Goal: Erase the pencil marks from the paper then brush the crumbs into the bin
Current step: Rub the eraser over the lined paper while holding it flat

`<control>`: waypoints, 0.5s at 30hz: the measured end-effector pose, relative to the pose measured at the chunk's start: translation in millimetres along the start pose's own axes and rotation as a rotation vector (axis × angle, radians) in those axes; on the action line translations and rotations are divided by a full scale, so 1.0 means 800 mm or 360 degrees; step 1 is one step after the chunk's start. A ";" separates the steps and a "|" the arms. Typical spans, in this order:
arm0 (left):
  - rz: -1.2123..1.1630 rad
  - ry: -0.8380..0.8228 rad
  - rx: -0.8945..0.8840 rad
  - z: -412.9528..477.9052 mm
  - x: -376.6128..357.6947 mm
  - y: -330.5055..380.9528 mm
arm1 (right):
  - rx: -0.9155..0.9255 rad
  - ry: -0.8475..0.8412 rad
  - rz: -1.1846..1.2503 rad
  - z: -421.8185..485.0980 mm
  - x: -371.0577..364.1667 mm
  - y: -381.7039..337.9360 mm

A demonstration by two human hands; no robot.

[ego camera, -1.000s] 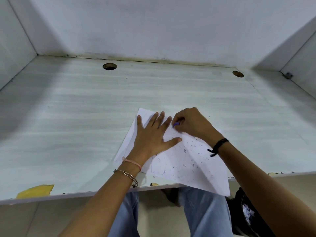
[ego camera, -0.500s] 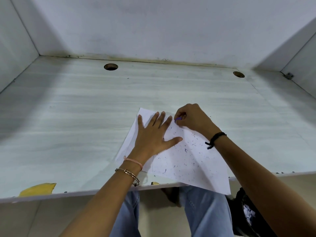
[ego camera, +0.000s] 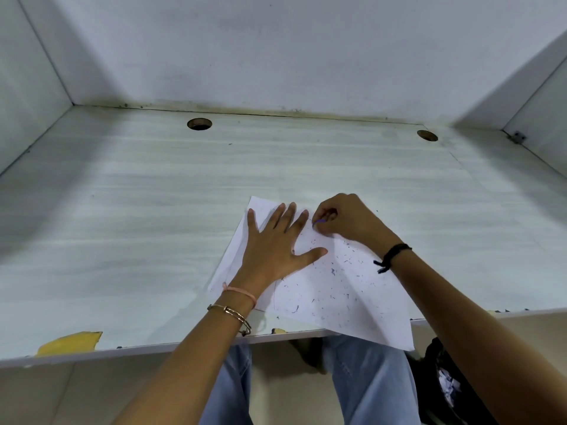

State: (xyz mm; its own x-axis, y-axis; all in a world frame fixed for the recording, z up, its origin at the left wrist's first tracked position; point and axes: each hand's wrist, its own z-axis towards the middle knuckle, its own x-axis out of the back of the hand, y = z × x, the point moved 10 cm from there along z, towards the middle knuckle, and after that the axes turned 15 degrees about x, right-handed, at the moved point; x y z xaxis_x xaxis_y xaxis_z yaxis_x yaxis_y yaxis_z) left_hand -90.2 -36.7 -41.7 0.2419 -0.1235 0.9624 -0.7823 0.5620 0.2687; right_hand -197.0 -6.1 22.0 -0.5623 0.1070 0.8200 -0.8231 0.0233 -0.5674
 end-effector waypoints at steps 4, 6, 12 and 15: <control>-0.0044 -0.0007 0.0008 0.001 0.004 0.000 | -0.0082 0.0137 -0.0029 0.003 0.015 0.017; -0.0092 -0.0032 0.0043 0.004 0.007 0.000 | -0.0101 0.0097 0.0034 -0.001 0.011 0.021; -0.0067 0.0084 0.0095 0.008 0.009 0.004 | -0.0309 0.0418 0.0333 -0.023 0.041 0.066; -0.0038 0.0029 0.0116 0.012 0.001 0.001 | -0.0194 0.0275 0.0190 -0.014 0.019 0.037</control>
State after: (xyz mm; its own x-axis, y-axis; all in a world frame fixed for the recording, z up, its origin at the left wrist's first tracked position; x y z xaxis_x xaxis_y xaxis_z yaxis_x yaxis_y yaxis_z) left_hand -96.1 -44.2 -40.2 0.2709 -0.1212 0.9550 -0.8155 0.4982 0.2945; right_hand -229.0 7.4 16.5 -0.6245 0.2841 0.7275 -0.7300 0.1188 -0.6730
